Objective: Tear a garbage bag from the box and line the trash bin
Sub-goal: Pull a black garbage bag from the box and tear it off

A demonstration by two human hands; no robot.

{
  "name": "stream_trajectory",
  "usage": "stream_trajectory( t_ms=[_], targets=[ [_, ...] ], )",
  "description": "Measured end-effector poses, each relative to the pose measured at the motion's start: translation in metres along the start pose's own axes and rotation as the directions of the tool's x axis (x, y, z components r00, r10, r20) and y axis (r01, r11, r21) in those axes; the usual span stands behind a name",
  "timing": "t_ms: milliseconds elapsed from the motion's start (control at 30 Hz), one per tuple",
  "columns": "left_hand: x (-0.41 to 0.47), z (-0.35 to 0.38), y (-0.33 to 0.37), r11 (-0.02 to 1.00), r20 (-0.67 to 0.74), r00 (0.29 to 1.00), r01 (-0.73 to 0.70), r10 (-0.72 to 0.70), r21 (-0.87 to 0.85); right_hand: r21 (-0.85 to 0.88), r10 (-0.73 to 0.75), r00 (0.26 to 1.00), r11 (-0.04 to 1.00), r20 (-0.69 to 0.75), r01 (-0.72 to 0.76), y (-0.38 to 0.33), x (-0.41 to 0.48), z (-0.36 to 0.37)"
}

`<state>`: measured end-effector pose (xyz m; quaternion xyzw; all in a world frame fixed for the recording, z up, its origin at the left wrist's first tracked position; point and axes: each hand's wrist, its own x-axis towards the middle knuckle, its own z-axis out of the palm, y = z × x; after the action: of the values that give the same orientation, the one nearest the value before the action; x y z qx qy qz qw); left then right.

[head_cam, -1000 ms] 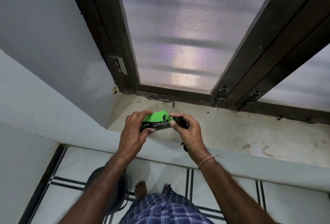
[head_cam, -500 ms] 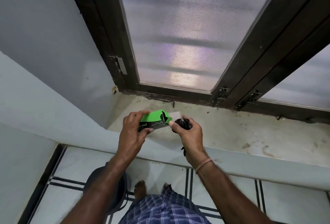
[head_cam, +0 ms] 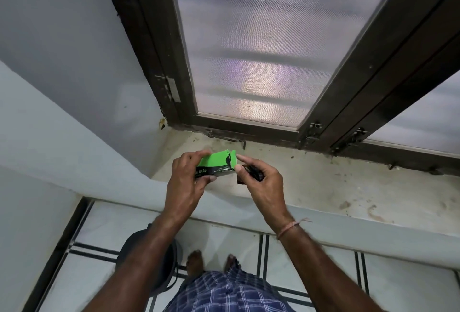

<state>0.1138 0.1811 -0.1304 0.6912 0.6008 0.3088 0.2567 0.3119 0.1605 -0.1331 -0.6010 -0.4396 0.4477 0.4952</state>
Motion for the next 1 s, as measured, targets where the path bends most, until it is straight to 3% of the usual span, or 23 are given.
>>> stream_trajectory(
  t_ms=[500,667,867,1000],
  targets=[
    [0.0,-0.002,-0.005,1.0,0.003,1.0,0.005,-0.005,0.026,-0.139,-0.023,0.998,0.99,0.061,0.032,0.0,0.007,0.002],
    [0.0,0.0,-0.004,0.999,-0.013,0.999,0.029,-0.029,0.022,-0.131,-0.046,0.998,0.99,0.033,0.05,0.006,0.007,0.006],
    [-0.001,0.005,-0.002,0.998,-0.032,0.998,0.048,-0.047,0.027,-0.293,-0.158,0.986,0.946,-0.044,0.138,0.01,-0.003,0.018],
    [-0.001,0.006,-0.005,0.996,-0.03,0.997,0.076,-0.074,0.039,-0.265,-0.125,0.991,0.958,-0.051,0.108,0.013,-0.001,0.022]
  ],
)
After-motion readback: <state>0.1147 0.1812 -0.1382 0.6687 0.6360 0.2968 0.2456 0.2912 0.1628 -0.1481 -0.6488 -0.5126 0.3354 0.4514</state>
